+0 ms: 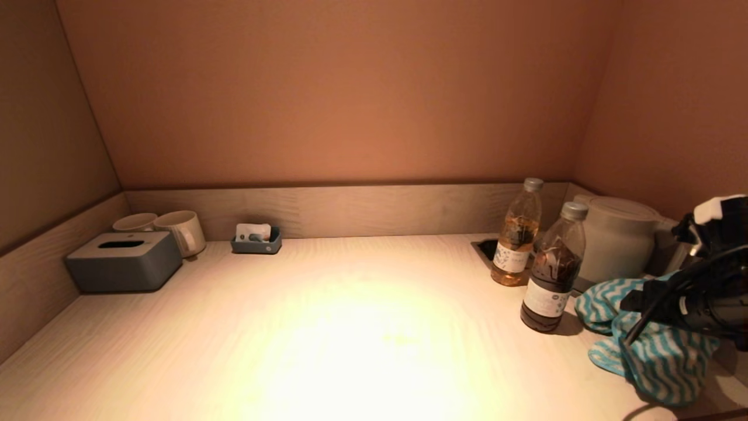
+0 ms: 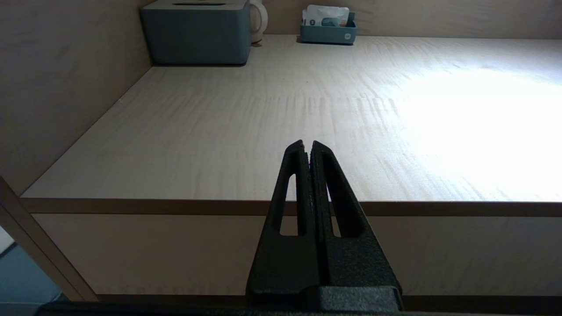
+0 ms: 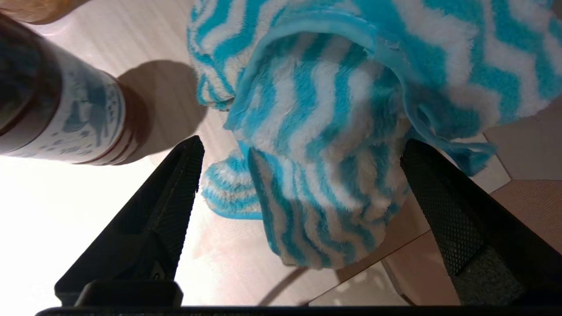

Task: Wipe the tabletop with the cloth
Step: Pick up the tablecloth

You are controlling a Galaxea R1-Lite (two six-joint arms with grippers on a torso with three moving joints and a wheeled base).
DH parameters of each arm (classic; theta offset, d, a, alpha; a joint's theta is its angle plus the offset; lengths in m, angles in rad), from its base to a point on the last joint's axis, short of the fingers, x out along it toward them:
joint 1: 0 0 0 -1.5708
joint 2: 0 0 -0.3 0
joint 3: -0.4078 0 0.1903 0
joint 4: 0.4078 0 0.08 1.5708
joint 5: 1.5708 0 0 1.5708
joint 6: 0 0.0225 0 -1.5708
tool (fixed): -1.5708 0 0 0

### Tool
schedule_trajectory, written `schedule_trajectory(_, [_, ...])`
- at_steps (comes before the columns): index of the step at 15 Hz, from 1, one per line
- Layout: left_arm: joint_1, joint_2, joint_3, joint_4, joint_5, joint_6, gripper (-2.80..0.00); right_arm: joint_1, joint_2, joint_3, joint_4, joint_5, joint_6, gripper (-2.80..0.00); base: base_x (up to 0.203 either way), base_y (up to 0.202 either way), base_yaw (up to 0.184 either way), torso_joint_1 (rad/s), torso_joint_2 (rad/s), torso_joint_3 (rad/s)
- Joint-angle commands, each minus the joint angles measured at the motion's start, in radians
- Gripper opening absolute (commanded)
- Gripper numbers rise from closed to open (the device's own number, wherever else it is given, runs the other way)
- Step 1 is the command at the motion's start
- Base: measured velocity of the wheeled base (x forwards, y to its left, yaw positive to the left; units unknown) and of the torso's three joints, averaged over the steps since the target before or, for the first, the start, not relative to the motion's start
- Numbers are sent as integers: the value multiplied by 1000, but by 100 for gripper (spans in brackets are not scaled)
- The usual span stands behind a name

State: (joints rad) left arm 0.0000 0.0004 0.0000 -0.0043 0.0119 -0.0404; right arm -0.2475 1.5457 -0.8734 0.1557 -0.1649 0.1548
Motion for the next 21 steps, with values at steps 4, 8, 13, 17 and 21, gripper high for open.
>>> schedule_trajectory(4, [0,0,0,0,0,-1,-280,-36,97,-22,0,-2,6,0,0,0,0,0,0,0])
schedule_trajectory(8, [0,0,0,0,0,-1,-280,-71,169,-41,-2,2,9,0,0,0,0,0,0,0])
schedule_trajectory(13, [0,0,0,0,0,-1,-280,-75,230,-50,-4,8,11,-280,0,0,0,0,0,0])
schedule_trajectory(17, [0,0,0,0,0,-1,-280,-75,237,-50,-4,11,11,-280,0,0,0,0,0,0])
schedule_trajectory(21, [0,0,0,0,0,-1,-280,-75,225,-43,-3,11,11,-280,0,0,0,0,0,0])
